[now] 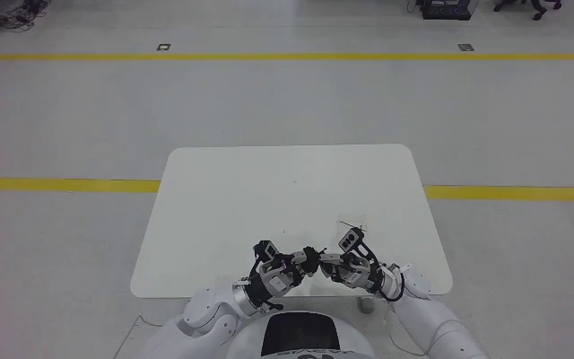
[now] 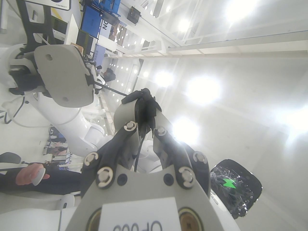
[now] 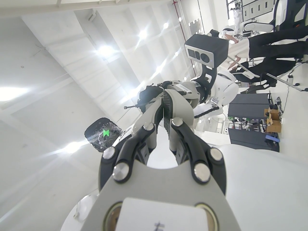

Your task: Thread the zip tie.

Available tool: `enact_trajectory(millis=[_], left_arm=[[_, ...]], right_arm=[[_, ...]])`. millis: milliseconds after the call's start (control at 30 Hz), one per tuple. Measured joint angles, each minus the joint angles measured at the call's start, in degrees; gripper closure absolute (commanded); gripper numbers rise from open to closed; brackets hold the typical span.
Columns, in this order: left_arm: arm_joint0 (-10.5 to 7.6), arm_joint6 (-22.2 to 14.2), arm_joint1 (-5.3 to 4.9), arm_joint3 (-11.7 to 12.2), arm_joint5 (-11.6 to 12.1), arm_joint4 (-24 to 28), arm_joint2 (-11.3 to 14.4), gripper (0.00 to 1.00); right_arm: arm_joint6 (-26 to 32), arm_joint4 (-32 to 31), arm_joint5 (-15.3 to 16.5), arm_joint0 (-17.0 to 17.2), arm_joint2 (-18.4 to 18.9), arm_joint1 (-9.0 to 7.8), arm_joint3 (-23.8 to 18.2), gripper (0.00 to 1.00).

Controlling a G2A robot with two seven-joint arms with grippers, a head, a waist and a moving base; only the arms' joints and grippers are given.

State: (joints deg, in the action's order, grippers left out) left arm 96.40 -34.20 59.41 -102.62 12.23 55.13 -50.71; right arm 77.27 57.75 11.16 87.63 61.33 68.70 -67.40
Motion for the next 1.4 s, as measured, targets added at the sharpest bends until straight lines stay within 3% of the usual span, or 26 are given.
enact_trajectory(millis=[1400], left_arm=[[0.00, 0.00, 0.00, 0.00, 0.00, 0.00, 0.00, 1.00]], right_arm=[[-0.65, -1.45, -0.80, -0.58, -0.34, 0.36, 1.97, 1.00]])
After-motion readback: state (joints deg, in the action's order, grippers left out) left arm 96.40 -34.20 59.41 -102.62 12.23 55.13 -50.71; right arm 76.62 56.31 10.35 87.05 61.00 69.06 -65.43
